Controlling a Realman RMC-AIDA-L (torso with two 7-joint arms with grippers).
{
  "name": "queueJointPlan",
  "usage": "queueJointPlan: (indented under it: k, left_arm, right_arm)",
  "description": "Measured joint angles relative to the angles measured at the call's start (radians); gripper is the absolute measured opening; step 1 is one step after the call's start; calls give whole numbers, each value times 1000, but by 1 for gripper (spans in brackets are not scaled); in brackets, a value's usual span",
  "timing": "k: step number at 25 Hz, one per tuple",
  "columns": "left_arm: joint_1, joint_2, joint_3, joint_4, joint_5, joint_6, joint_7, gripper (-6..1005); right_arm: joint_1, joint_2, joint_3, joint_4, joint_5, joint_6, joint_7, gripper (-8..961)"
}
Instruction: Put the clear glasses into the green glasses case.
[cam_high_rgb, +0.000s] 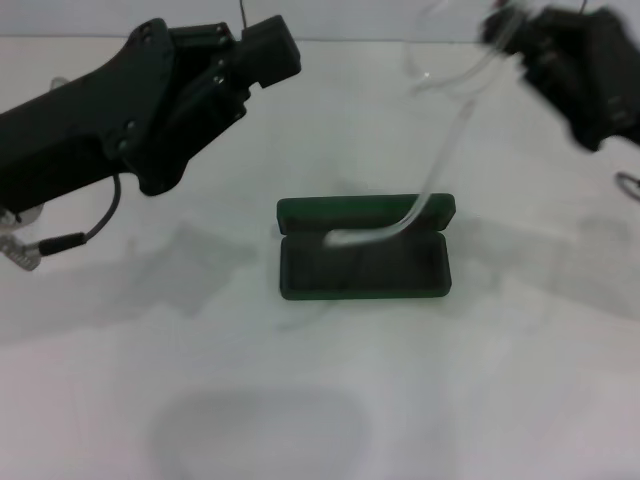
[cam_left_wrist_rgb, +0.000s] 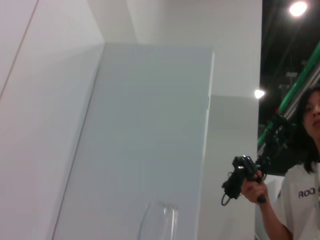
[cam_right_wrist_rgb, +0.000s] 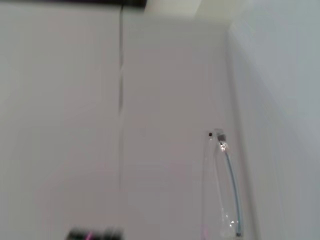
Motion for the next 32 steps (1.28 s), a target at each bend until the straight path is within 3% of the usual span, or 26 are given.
queueJointPlan:
  k: [8,12,18,32]
  left_arm:
    - [-1,-6,22,-2,87,36,10,40]
    - [-11,-8,102,-2,93,40,40,40]
    - [-18,-9,148,-6,86,40,48,40]
    - [-48,-13,175,-17,17,32,61,39]
  right_arm:
    - [-43,2,7,14,189,-82,11,46]
    - [-24,5,5,25,216,-86,20,47]
    - [16,6,-16,71,257,-77,16,47]
    - [92,5,-174,128,254,22,-45,48]
